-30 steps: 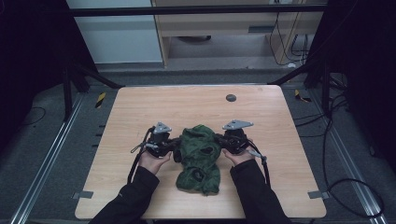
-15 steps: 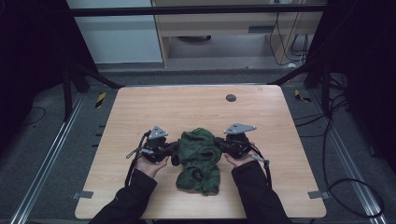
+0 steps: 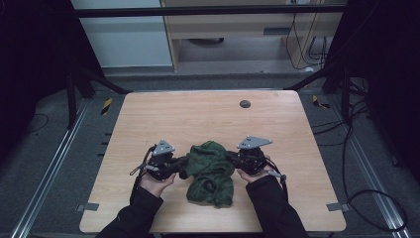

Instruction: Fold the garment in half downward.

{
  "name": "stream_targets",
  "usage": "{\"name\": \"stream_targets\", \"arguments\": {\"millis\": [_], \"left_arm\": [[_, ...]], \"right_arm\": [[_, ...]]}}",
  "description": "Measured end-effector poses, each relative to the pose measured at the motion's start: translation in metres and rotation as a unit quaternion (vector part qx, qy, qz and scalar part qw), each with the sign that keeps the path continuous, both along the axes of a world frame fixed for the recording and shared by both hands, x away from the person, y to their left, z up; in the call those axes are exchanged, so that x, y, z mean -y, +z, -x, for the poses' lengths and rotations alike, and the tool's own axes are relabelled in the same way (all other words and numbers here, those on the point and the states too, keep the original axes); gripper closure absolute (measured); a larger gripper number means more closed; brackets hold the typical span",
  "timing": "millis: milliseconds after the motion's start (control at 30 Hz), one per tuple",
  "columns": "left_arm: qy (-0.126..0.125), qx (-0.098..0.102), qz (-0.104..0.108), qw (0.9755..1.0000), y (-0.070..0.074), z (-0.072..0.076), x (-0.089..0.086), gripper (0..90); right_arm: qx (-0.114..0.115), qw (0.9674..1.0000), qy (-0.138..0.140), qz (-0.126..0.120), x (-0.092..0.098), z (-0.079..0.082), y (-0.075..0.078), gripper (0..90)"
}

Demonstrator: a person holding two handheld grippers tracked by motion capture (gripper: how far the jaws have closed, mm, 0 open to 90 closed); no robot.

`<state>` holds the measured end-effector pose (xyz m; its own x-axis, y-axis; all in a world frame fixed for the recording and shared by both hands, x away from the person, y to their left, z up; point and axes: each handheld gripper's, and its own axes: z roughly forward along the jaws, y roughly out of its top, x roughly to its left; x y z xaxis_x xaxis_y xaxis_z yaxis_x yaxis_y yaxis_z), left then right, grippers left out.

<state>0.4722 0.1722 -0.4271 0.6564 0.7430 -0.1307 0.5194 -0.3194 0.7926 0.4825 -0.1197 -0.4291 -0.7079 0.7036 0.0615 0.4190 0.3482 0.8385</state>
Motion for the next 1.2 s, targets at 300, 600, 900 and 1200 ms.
{"name": "stream_targets", "arguments": {"millis": [300, 600, 900, 1200], "left_arm": [[-0.016, -0.006, -0.006, 0.9998, -0.005, 0.013, 0.005, 88.4], [-0.024, -0.009, -0.009, 0.9996, -0.006, 0.022, 0.004, 88.4], [-0.033, -0.018, -0.016, 0.9992, -0.011, 0.03, 0.005, 88.3], [-0.042, -0.03, -0.022, 0.9984, -0.017, 0.038, 0.005, 88.2]], "right_arm": [[-0.005, 0.9999, 0.01, 0.002, 0.003, 0.011, -0.006, 85.0], [-0.012, 0.9998, 0.018, 0.0, 0.003, 0.021, -0.009, 84.5], [-0.024, 0.9994, 0.026, -0.001, 0.003, 0.031, -0.015, 83.6], [-0.038, 0.9987, 0.033, 0.0, 0.005, 0.039, -0.021, 83.6]]}}
